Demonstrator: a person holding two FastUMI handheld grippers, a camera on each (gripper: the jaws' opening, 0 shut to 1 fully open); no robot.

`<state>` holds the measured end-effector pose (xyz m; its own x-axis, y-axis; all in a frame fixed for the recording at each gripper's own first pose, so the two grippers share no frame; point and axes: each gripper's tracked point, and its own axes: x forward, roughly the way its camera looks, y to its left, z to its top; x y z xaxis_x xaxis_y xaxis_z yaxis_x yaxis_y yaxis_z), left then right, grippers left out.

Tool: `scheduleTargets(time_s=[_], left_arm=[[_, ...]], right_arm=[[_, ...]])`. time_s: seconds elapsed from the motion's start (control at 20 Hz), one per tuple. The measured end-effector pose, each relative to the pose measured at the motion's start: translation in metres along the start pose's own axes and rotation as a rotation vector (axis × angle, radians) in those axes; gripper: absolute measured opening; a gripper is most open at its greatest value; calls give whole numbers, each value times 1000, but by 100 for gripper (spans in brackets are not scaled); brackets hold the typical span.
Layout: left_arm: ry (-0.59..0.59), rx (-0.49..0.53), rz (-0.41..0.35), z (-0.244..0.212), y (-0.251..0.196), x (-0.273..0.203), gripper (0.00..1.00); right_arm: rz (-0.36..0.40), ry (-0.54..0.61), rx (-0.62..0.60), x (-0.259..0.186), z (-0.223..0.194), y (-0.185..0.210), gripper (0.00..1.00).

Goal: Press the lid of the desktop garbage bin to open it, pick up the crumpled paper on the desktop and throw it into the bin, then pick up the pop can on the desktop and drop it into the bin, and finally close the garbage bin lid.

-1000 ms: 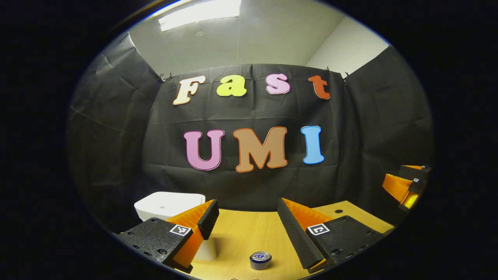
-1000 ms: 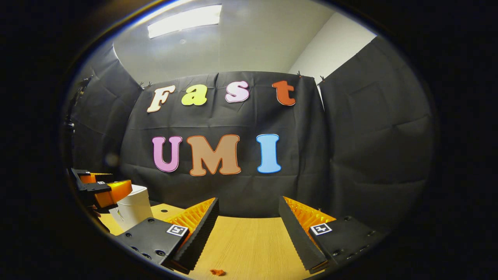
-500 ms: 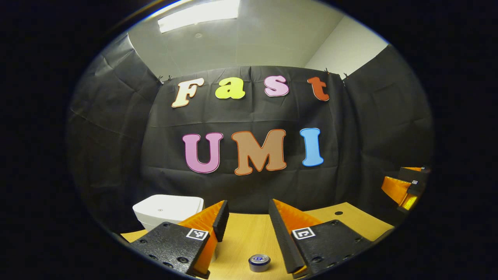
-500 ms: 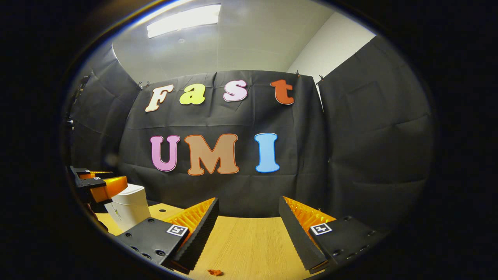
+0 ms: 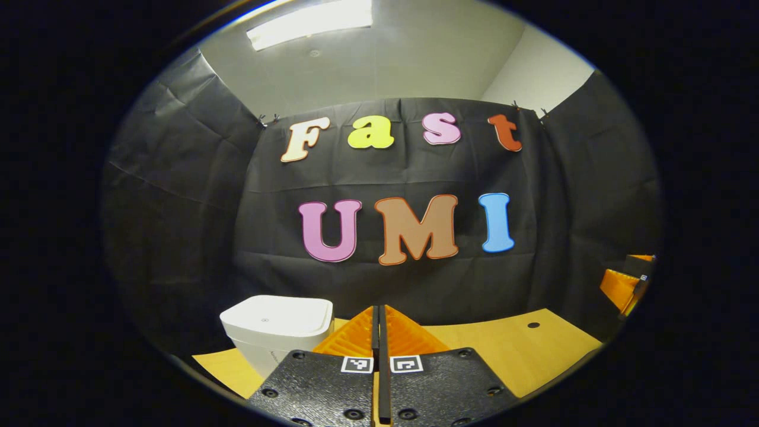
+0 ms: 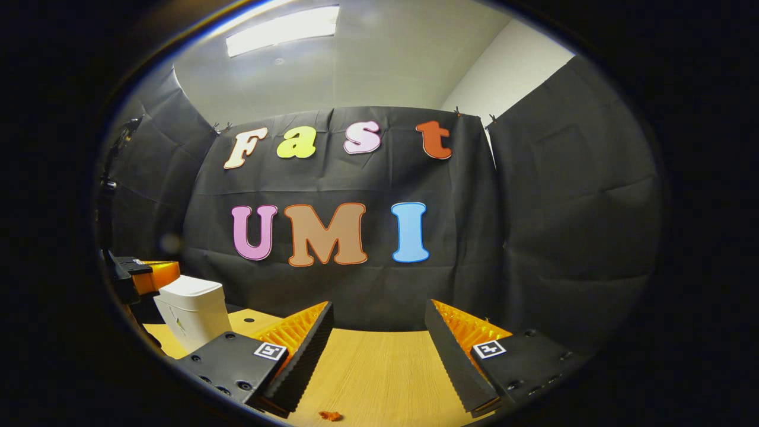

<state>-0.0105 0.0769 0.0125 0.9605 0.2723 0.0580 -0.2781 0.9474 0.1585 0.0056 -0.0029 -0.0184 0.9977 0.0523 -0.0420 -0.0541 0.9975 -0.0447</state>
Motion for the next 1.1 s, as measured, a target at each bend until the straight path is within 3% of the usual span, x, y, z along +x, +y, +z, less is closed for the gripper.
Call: scheduleTargets(time_s=[0.6,1.1], left_arm=[[102,40,249,-42,128,60,0],[173,8,302,-90,176,100,0]], right_arm=[[-39,9,-28,-4,-2,8,98],[-79,22,-63,-8,-4,16,98]])
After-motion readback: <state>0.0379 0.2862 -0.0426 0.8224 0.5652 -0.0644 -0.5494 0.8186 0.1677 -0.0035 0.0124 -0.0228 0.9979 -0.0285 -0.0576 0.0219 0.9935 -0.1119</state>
